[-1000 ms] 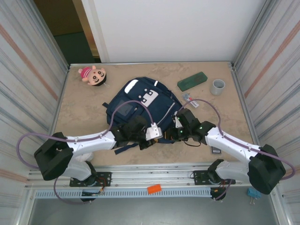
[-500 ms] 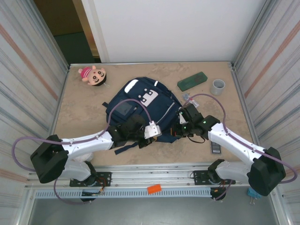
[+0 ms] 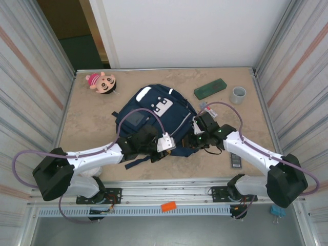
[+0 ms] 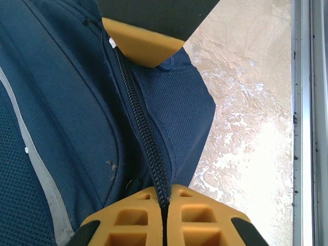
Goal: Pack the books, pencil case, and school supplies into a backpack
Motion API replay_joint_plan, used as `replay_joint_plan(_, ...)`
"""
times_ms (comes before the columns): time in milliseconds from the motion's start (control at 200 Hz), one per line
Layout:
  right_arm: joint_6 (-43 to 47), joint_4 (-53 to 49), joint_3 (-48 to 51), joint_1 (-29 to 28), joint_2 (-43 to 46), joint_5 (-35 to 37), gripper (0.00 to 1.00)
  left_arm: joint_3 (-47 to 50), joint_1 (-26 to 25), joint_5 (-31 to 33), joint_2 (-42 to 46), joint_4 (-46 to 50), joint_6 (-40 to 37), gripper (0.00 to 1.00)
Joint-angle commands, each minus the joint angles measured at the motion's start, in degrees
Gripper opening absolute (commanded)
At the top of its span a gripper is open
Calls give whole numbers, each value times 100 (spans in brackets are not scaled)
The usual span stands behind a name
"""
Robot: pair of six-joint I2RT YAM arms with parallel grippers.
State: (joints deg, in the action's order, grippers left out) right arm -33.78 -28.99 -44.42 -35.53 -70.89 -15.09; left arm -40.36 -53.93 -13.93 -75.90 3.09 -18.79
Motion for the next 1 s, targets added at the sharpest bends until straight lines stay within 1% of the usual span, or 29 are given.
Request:
replay_joint_plan(0,192,62,-40,59,-172,162,32,17,58,-200,443,-129,-50,0)
replay_joint_plan(70,231,183,-38,43,-252,39,33,53,57,-178,516,-138,-37,0)
replay_joint_plan(170,254,297,-79,-60,-363,-128,37,78,58,-171,621,-143,-37,0)
replay_joint_plan(220,265,241,-129,-139,-420,-39,37,87,58,-149,657,-151,-37,0)
replay_joint_plan(256,296,99,-195,-209,-450,84,34,96,58,-136,676,-144,-37,0)
replay_joint_plan(336,327,-363,-381,-248,-475,516,19,103,58,62,698,-56,-37,0)
replay_joint_plan(391,349,-749,-498,-236,-416,860,13,71,64,258,690,125,-86,0)
replay_joint_plan(461,427,-1119,-603,-107,-308,1150,11,42,74,442,697,426,-189,0)
replay_joint_plan(606,687,-1550,-708,365,-132,1289,9,94,179,659,806,870,-349,0)
replay_joint_plan(677,843,-1583,-724,528,-109,1195,8,125,259,725,894,1030,-412,0)
replay_joint_plan(752,985,-1526,-717,582,-154,1018,7,140,331,776,999,1174,-477,0)
replay_joint_plan(892,1055,-974,-519,472,-125,270,7,191,405,862,1175,1354,-553,0)
replay_joint_plan(947,1013,-729,-418,427,-106,-53,6,211,423,906,1242,1432,-556,3)
replay_joint_plan(982,961,-584,-372,380,-90,-236,6,222,438,923,1286,1470,-538,8)
replay_joint_plan(992,948,-540,-360,367,-80,-294,6,228,439,915,1292,1478,-538,11)
